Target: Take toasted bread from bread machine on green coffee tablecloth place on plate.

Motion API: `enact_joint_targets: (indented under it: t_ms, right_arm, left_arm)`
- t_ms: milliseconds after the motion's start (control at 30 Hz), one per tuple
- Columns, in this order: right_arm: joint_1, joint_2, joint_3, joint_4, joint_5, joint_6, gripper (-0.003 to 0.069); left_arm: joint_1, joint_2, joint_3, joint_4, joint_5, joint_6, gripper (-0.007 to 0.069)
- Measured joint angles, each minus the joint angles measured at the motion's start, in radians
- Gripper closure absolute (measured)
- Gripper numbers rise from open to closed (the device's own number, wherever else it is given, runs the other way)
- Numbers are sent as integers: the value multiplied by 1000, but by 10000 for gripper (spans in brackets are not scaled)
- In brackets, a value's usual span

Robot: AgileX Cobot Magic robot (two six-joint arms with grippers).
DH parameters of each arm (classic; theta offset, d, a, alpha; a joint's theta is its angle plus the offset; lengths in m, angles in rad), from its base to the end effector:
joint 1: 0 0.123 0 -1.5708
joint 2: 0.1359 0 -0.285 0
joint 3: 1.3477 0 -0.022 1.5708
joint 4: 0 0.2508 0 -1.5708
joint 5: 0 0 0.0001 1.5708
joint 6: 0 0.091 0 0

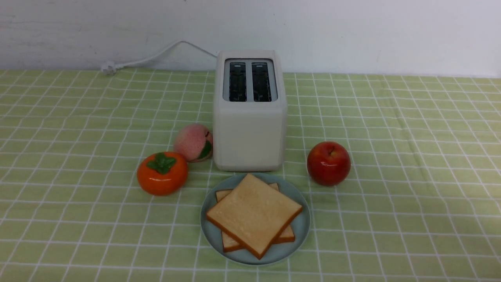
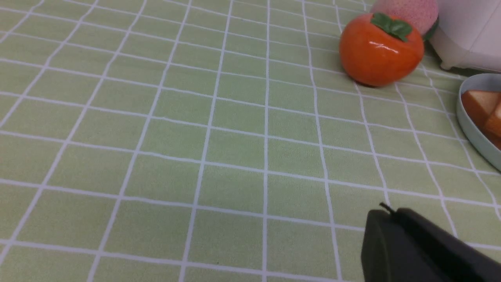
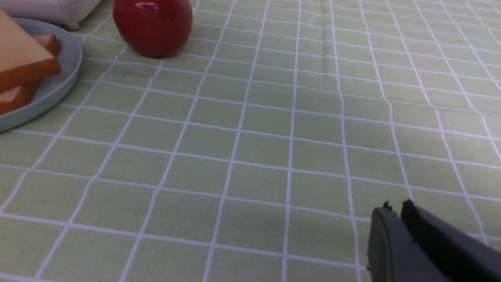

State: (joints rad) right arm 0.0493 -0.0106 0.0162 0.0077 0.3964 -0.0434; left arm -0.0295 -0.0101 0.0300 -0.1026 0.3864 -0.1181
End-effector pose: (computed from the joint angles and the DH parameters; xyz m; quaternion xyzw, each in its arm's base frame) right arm 0.0518 0.0028 0.1727 -0.0355 0.8084 0.0050 0.5875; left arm 0.0522 -0.0051 0.1691 -0.0630 0.8074 -0.0865 0.5802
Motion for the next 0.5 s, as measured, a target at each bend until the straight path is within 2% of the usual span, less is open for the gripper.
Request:
enact_joint_targets:
  t_ms: [500]
  right_arm:
    - [0, 0, 0, 0, 0, 0, 587]
  left_arm:
    - [0, 0, 0, 0, 0, 0, 635]
